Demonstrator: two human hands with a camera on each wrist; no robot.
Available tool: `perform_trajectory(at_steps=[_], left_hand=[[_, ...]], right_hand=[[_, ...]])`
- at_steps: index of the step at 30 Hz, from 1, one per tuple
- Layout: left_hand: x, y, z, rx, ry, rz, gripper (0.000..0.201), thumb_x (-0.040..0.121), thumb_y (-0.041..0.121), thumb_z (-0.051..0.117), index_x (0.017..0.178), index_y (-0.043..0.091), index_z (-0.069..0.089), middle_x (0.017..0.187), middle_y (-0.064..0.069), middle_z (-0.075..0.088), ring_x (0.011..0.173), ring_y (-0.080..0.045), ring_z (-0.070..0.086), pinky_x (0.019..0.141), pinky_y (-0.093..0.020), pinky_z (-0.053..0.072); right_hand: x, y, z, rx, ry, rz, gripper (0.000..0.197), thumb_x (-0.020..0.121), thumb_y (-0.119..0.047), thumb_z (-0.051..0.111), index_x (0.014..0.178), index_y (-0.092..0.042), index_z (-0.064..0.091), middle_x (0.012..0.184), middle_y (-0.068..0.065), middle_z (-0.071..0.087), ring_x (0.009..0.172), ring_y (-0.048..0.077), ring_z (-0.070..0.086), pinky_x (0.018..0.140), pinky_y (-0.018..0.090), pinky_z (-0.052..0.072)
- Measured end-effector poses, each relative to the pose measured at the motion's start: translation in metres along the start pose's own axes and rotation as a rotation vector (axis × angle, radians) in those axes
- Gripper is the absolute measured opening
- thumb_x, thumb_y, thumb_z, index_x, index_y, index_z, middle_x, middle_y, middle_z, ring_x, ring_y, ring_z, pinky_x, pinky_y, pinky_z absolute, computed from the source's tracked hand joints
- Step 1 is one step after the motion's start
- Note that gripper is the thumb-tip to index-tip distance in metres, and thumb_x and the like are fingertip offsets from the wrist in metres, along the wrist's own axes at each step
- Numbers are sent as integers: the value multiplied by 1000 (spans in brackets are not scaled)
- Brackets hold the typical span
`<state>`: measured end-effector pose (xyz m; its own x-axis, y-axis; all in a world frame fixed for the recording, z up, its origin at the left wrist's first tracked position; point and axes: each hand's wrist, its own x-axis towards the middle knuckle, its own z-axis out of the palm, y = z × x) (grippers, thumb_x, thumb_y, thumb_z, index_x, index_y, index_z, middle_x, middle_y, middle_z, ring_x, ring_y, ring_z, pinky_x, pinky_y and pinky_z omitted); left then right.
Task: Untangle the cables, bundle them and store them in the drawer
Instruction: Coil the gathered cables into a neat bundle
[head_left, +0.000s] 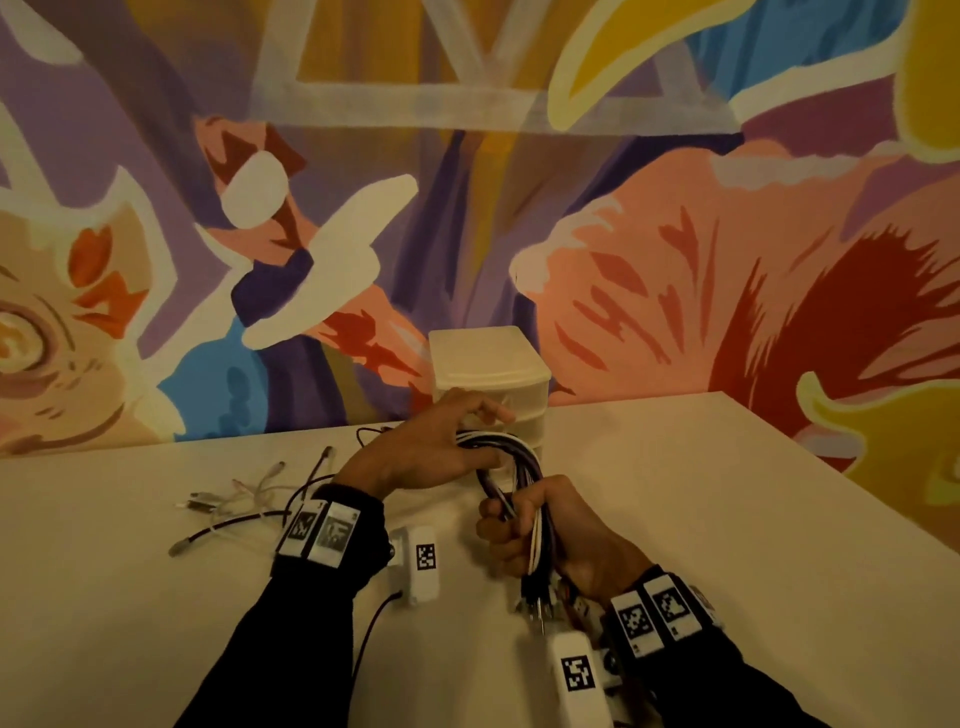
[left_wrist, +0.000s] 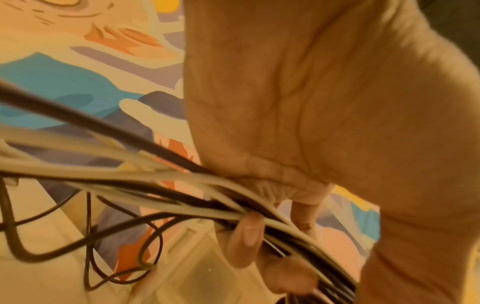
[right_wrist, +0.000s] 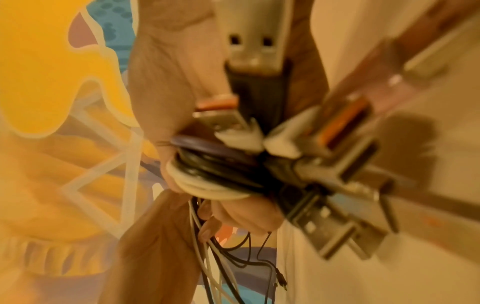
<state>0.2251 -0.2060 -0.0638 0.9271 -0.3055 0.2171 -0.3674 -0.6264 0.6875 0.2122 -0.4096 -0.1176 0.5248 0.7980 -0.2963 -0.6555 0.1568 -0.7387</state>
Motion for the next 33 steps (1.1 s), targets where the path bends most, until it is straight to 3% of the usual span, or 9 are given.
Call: perform_trajectory(at_steps=[4,11,13,17,19,22,24,29,33], left_hand=[[0,-1,9,33,39,-18,50,82,39,79,130,39,64,138,16,61,128,-5,61,112,-41,52],[-4,-6,10,205,9,-3,46,72,64,65,98,29,77,94,9,78,89,-10,73,82,-46,60],[-4,-5,6,207,22,-18,38,75,58,69,90,24,79,85,7,78,83,-11,73,78,-44,60],[-4,0,-5,108,84,-49,15,76,14,90,88,19,85,83,5,82,83,-10,77,76,-32,61],[-6,1,-8,69,86,-66,17,74,9,91,87,17,85,82,5,82,80,-7,76,72,-25,59],[-8,3,-9,31,104,-74,17,72,10,93,84,20,85,80,6,82,80,-8,77,73,-25,60],[-9,7,-10,6,102,-73,19,71,12,94,87,20,86,83,7,82,83,-8,78,79,-28,63],[-10,16,-10,-62,143,-51,24,70,12,96,90,20,86,88,8,83,86,-5,78,84,-28,64],[-7,19,-9,-73,212,-57,26,67,17,100,88,24,85,86,11,82,82,-4,77,82,-28,65]], right_hand=[[0,-2,4,-30,56,3,43,42,-3,63,77,-17,44,79,-2,15,54,13,19,45,25,19],[-7,3,13,-243,104,83,44,43,-4,58,78,-21,37,74,-2,20,47,11,23,40,22,20],[-7,5,15,-292,139,105,37,48,-2,53,77,-20,39,69,-2,24,46,11,24,38,22,23],[-8,5,18,-399,190,104,21,69,-2,62,80,-17,53,69,-2,33,46,10,33,39,22,31],[-10,5,22,-454,151,77,17,90,-4,61,82,-18,56,69,-1,33,45,8,35,40,21,32],[-14,4,28,-502,126,4,3,97,-11,68,99,-9,70,64,-1,44,47,7,41,43,19,36],[-14,3,24,-485,112,0,19,104,-13,65,116,-3,75,65,-1,41,49,7,39,44,19,36],[-13,3,19,-499,79,-26,36,107,-24,65,124,7,74,73,3,33,60,13,32,55,24,34],[-15,6,25,-433,33,-106,27,109,-18,62,110,6,73,75,8,62,75,23,68,84,41,59]])
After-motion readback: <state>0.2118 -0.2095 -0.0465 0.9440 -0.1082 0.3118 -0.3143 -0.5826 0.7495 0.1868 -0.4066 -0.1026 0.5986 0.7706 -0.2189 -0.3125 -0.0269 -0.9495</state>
